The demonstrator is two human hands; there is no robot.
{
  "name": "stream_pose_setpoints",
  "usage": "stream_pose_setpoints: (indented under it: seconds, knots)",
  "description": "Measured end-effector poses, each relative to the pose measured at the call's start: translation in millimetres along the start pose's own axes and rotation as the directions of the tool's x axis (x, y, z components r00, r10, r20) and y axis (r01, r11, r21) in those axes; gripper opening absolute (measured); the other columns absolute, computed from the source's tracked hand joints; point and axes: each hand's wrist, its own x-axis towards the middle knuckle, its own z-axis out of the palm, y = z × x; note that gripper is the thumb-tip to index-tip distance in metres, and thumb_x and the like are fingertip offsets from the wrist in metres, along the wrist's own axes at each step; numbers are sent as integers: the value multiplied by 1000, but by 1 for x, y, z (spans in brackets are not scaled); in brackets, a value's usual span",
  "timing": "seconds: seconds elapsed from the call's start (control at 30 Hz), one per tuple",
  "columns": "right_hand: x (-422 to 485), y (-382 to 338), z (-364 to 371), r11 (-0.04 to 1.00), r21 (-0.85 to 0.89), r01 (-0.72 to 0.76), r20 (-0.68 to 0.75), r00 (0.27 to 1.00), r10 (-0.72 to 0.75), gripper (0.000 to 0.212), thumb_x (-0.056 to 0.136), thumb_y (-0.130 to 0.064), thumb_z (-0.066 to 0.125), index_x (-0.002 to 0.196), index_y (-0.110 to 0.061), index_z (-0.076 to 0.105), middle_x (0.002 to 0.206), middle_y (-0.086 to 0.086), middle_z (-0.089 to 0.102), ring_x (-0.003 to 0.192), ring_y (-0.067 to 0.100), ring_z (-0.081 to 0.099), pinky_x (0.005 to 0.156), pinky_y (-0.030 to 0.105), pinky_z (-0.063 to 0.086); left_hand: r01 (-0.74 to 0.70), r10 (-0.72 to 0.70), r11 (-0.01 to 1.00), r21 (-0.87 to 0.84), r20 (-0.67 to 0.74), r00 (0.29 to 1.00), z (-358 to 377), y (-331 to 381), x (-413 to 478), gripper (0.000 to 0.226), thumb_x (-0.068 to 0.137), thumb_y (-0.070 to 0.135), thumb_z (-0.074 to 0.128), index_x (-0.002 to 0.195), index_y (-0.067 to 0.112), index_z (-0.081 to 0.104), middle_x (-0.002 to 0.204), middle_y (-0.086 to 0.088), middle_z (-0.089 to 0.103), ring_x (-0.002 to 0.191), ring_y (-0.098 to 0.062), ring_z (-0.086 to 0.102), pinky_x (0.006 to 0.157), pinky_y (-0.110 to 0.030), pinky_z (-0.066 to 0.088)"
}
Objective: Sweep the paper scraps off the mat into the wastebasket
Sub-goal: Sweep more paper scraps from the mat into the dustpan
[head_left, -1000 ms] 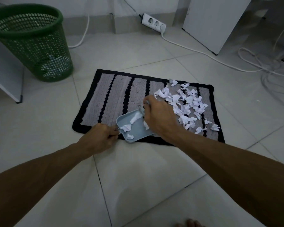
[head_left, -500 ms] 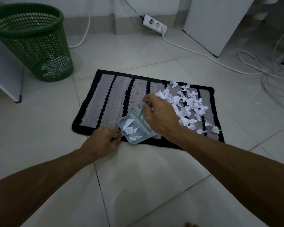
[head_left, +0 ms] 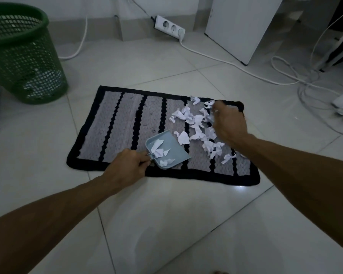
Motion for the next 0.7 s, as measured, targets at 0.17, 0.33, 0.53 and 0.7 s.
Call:
stream_pose_setpoints:
  seconds: [0.17, 0.33, 0.53, 0.7]
  knots:
    - [-11, -25, 14, 985, 171, 41, 0, 999, -41, 17, 93, -9, 47, 104, -17, 56, 72, 10, 67, 61, 32, 59, 59, 40, 53, 31, -31, 1000, 0, -18, 999, 5, 11, 16, 20, 82, 11, 63, 97, 18, 76, 72, 1, 76, 42, -1, 52, 52, -10, 41]
    - [0, -29, -3, 960, 271, 71, -126, 991, -37, 15, 97, -15, 47, 105, -16, 60, 63, 5, 65, 54, 26, 57, 53, 34, 47, 67, -67, 998, 0, -28, 997, 3, 15, 21, 19, 81, 12, 63, 95, 17, 76, 78, -1, 77, 49, -9, 62, 57, -26, 55]
    - [-11, -32, 15, 988, 113, 103, -49, 994, -98, 17, 93, -4, 44, 99, -17, 53, 62, 9, 63, 49, 29, 55, 50, 42, 54, 102, -102, 995, 0, -24, 994, 3, 16, 15, 17, 82, 15, 64, 94, 19, 76, 76, 1, 76, 48, -6, 59, 55, -25, 54]
    - [-26, -62, 19, 970, 198, 142, -15, 990, -142, 16, 92, -9, 49, 103, -18, 57, 65, 8, 66, 54, 30, 57, 52, 38, 51, 122, -122, 992, 1, -27, 992, 2, 17, 11, 14, 82, 18, 63, 85, 16, 76, 70, -1, 75, 46, -7, 58, 52, -28, 53]
